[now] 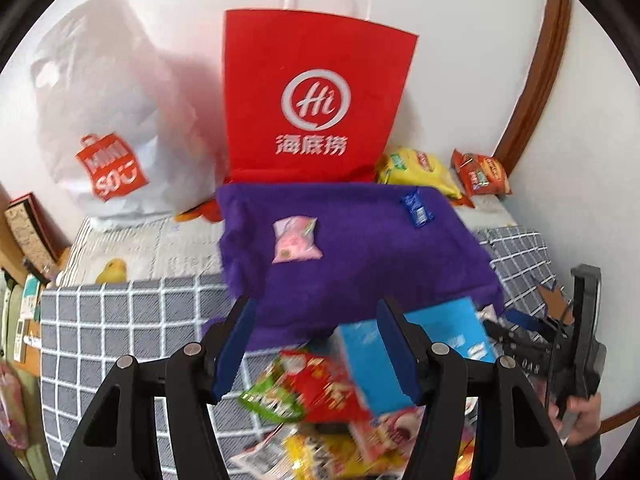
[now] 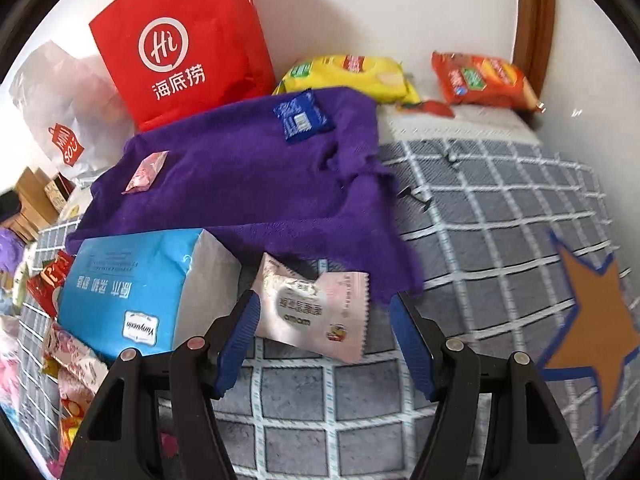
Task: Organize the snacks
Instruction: 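Move the right gripper to the pink wrapped bun and grasp it, then grasp the yellow triangular snack bag with the left gripper while the right gripper holds the bun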
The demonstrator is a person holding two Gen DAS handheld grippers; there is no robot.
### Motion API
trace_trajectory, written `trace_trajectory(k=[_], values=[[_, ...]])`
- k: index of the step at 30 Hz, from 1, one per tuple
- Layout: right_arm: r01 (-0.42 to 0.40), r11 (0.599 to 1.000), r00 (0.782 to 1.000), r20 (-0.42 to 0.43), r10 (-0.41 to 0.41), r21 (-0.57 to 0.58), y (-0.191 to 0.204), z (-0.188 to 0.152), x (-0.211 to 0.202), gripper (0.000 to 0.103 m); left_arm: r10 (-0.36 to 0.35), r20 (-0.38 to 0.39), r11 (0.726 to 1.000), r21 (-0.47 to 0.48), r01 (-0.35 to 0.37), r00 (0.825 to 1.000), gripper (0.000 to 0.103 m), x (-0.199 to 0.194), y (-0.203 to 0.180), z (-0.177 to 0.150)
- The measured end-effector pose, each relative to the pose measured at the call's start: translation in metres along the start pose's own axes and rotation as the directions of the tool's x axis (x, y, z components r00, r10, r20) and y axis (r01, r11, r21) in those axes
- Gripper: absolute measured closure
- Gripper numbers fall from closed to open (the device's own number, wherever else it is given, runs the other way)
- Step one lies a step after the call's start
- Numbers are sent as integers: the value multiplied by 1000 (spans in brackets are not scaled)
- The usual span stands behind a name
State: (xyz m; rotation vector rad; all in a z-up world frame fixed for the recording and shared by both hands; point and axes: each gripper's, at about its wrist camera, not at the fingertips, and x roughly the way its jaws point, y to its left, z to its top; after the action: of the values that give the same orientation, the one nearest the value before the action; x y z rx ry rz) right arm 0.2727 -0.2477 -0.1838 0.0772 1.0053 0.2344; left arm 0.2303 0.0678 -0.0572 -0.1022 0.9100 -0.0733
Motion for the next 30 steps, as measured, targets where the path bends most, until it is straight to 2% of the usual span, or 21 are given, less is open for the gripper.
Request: trace_trajectory(k=[4,6,10,11,13,15,23,30], values=[[-62,998,997,-54,63,26,2,-1,19,34,17,-42,998,-53,-19,999,42,0,20,-11],[-68,997,998,-18,68,32,4,0,20,32,19,-70,996,-80,-25,997,42,2,28,-15],[-83,995,996,-8,84,59,0,3,23,33,20,-76,995,-93,-27,997,42,-1,32,-20],[-74,996,997,-6,74,43,2,3,23,37,20,-76,995,-93,-27,997,42,-3,33,-22],[-67,998,998,-6,68,21,2,3,22,61,19,-77,996,-90,-26,997,42,-7,33,-25],[-102,994,994,-22,102,29,-1,2,19,62,20,-78,996,-85,-27,997,42,-11,32,-28],[-97,994,995,-33,99,54,-13,-31,-20,63,-2,-69,997,-81,-4,998,42,-28,27,-43],[-75,997,996,-46,76,19,-4,-70,-53,62,-29,-65,997,-78,23,997,42,-40,23,-67]])
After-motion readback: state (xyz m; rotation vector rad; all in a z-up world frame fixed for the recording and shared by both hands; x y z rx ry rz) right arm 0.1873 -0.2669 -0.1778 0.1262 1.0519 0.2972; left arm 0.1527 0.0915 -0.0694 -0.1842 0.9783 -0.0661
